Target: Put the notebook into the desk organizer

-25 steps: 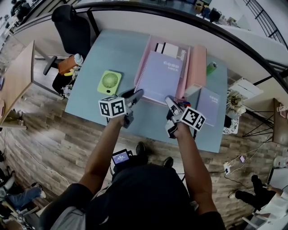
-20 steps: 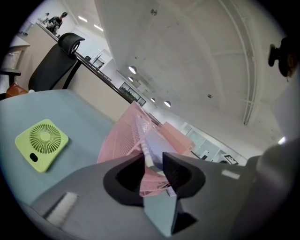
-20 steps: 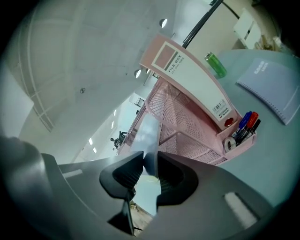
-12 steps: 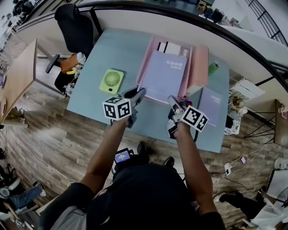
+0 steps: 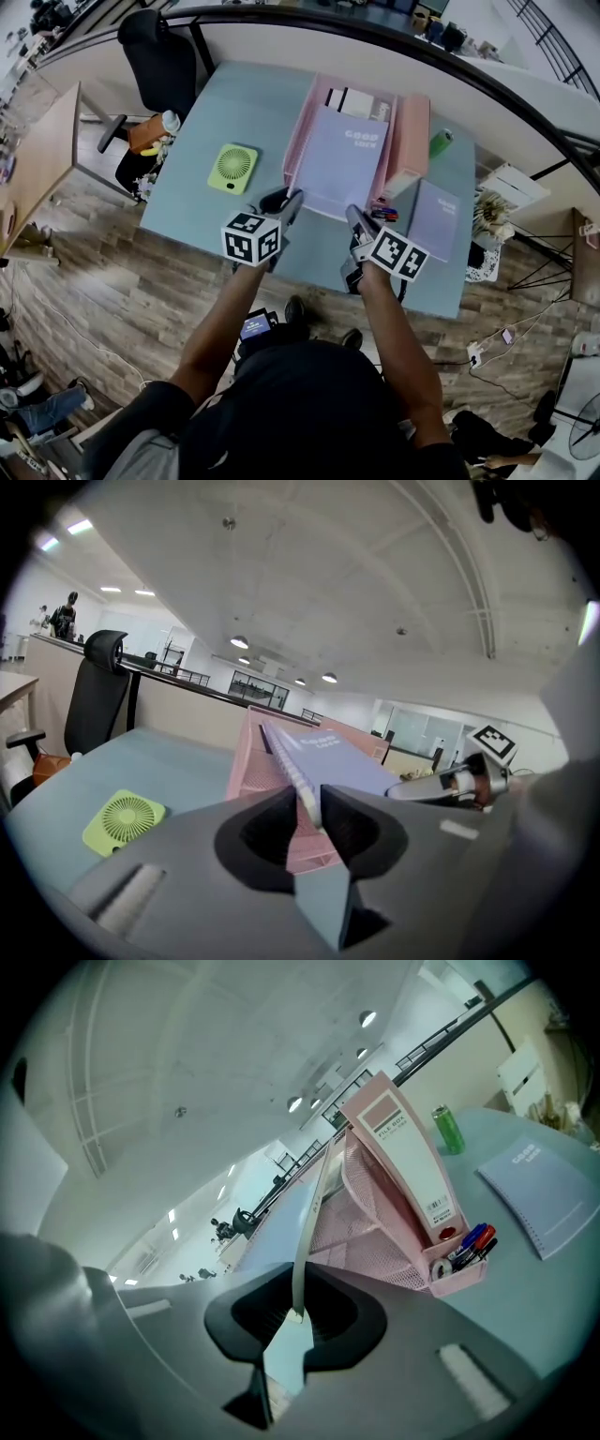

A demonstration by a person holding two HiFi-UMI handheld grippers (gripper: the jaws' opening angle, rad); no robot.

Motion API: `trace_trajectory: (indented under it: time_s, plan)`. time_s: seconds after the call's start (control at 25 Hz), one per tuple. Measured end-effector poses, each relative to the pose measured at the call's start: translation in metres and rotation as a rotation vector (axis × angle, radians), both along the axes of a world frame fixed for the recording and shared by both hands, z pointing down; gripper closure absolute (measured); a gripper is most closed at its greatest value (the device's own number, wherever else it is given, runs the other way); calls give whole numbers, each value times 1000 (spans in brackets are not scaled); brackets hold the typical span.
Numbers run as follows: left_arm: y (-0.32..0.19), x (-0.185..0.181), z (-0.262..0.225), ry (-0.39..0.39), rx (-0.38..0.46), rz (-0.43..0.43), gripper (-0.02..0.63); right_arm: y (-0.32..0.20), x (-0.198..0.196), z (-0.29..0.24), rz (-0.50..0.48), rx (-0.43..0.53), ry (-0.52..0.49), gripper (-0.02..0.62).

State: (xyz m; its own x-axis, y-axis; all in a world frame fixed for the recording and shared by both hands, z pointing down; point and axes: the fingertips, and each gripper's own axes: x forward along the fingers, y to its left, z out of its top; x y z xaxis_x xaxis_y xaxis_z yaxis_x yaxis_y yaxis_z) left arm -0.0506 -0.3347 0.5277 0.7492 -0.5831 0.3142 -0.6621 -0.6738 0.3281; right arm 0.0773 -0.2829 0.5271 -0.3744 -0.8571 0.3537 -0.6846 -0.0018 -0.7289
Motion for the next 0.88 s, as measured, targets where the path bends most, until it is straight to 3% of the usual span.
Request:
trace_trajectory:
  time_s: [0.52, 0.88]
  plan:
    - [24, -9, -30, -49, 118, -35, 465, 19, -6, -28, -41, 85, 120, 565]
    - [48, -11, -46, -74, 163, -56, 465, 38, -9, -42, -71, 122, 149, 563]
